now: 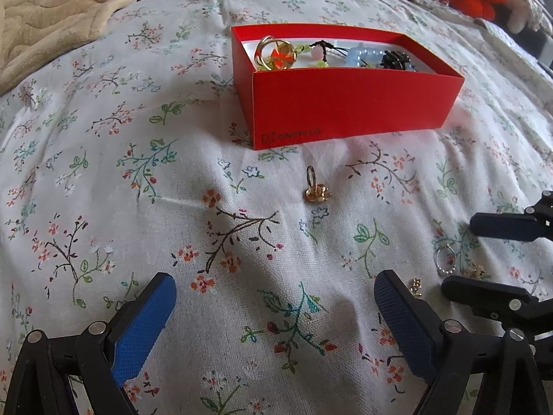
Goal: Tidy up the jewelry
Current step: 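Move both open tools back toward the small gold rings on the sheet, then grasp the small gold earring with the right tool, then grasp the small gold ring with the left tool while the right tool holds the earring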
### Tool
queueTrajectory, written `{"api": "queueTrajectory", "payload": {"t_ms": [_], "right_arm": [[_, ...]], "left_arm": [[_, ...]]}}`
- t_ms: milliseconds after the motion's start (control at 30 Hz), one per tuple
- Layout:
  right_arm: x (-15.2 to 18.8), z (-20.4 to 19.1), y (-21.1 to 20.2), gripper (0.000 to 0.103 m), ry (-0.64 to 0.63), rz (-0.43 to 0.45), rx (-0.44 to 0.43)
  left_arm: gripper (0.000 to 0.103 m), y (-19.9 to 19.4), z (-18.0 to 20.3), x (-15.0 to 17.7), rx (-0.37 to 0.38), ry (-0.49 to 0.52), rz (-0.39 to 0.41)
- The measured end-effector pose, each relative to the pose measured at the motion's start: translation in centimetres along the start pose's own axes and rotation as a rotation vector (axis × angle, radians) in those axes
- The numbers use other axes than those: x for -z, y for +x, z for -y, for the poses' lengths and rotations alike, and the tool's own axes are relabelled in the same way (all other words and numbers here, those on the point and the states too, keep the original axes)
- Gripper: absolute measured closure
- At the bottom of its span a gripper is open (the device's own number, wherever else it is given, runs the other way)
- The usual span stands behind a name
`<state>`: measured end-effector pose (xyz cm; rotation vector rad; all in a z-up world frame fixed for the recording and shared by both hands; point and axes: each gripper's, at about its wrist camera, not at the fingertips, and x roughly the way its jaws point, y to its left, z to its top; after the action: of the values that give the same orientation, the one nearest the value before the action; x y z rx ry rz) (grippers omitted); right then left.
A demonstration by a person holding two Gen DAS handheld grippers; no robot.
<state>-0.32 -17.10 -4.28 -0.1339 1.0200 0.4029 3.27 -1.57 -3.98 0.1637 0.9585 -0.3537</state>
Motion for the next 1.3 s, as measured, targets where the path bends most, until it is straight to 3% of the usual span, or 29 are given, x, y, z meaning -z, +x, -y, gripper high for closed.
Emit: {"api": "queueTrajectory", "payload": {"t_ms": [467, 667, 733, 933, 1167, 1300], "right_arm": [[0.0, -0.9, 0.1, 0.071, -0.068, 0.025, -0.031], [-0.1, -1.3, 0.1, 0.088, -0.095, 0.027, -0.035], [-0.1, -1.5, 0.1, 0.094, -0.1, 0.027, -0.034], [-0.3, -1.4, 0.0, 0.101, -0.098, 0.027, -0.023], [-0.7, -0.8, 0.1, 0.103, -0.078, 0.026, -0.005], [-0.8, -0.5, 0.0, 0.103, -0.069, 0.031, -0.003]], "left_arm": [[0.009, -0.1, 0.0, -0.1, 0.017, -0.003, 0.017], [0.014, -0.1, 0.4, -0.4, 0.027, 0.004, 0.026], [0.017, -0.1, 0.4, -0.5, 0.034, 0.004, 0.03], [0.032, 0.0, 0.9, -1.0, 0.045, 0.018, 0.044], [0.064, 0.3, 1.2, -1.7, 0.074, 0.025, 0.074], [0.07, 0.6, 1.0, -2.2, 0.095, 0.01, 0.09]]}}
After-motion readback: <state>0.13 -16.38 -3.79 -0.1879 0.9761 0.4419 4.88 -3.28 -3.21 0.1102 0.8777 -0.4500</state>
